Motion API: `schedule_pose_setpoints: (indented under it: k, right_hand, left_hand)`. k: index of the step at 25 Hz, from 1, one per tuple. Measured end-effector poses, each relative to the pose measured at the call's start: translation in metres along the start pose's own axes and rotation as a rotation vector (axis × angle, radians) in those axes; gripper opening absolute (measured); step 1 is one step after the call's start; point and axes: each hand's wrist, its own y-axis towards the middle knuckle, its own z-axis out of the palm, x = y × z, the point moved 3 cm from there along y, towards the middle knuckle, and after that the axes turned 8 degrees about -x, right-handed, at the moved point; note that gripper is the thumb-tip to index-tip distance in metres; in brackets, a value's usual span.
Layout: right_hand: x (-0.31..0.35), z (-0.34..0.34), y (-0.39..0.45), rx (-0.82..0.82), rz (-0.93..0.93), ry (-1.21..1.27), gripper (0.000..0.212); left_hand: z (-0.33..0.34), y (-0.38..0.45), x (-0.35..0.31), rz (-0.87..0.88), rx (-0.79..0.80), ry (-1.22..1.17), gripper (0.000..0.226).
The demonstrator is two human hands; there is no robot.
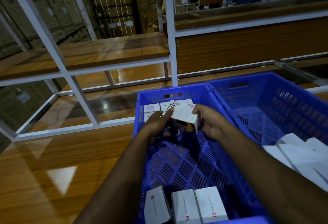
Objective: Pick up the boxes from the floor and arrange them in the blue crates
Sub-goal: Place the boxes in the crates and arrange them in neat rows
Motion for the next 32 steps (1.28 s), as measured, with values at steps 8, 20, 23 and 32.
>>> schedule_pose_setpoints:
  k: [8,20,23,32]
  right_hand:
    - [0.001,-0.004,-0.001,-0.023,0.044,0.055,0.034]
    - [0.008,-0.002,-0.007,-0.058,-0.092,0.158,0.064]
    - [0.010,0.002,-0.008,0.017,-0.185,0.137,0.049]
    - [0.012,0.010,-0.020,0.279,-0.169,0.285,0.055]
  left_hand:
    - [0.004,-0.007,-0.011,0.291,0.018,-0.013,0.040]
    - [0.011,-0.015,-0.016,0.354,0.054,-0.036,0.033]
    - [0.014,-0.024,-0.021,0.185,0.128,-0.196,0.039]
    - [0.016,-0.025,-0.015,-0.040,0.441,-0.395,0.076]
